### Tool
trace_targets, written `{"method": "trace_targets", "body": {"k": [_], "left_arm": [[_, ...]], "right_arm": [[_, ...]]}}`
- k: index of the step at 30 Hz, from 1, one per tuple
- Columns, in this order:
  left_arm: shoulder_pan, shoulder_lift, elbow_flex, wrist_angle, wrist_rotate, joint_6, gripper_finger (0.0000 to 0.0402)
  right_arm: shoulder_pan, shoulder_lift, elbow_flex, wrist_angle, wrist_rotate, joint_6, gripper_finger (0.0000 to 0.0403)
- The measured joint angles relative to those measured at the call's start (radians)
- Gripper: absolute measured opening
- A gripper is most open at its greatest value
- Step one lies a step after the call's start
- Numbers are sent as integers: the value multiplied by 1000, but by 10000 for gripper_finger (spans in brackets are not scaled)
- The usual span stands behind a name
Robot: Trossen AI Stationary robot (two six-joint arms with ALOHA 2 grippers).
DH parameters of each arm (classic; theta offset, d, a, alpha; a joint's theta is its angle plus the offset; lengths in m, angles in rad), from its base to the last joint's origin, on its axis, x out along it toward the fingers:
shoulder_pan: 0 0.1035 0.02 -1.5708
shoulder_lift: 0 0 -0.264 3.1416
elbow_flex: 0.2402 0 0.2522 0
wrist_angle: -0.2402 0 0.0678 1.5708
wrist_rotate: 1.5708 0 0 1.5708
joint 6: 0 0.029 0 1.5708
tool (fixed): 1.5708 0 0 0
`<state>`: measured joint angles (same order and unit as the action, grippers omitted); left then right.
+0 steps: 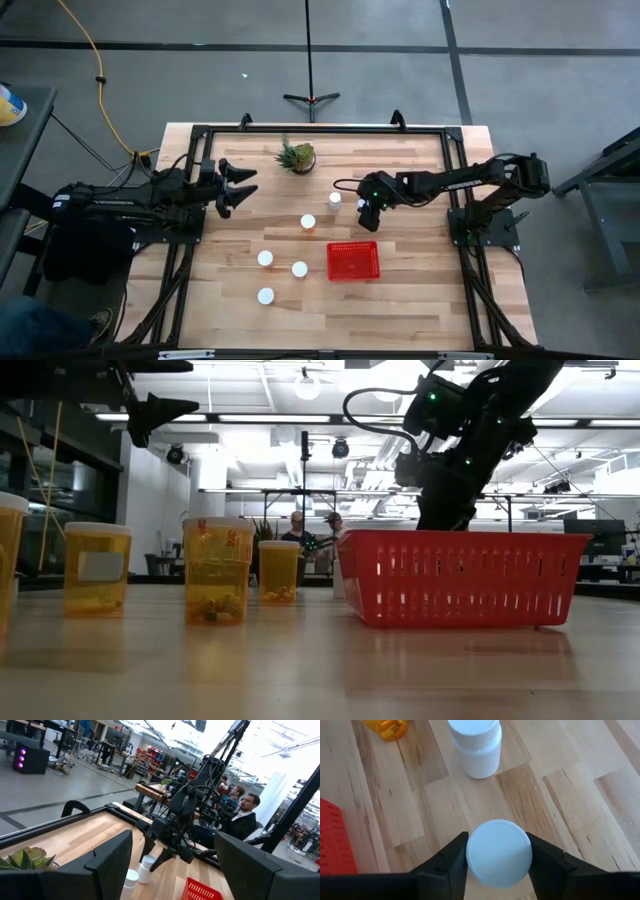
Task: Pick and place pill bottles into a basket
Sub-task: Put the white pill bottle into the red bin
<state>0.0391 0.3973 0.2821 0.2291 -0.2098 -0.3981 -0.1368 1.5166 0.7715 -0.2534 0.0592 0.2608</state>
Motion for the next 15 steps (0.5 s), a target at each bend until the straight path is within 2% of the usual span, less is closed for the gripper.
{"method": "trace_targets", "body": {"k": [8,15], "left_arm": [[0,0,0,0,-10,0,314],[0,0,0,0,-11,0,314]], "right_arm": [[-2,0,-3,-65,-14,-10,203],[-3,2,-3,-89,-8,-11,181]]}}
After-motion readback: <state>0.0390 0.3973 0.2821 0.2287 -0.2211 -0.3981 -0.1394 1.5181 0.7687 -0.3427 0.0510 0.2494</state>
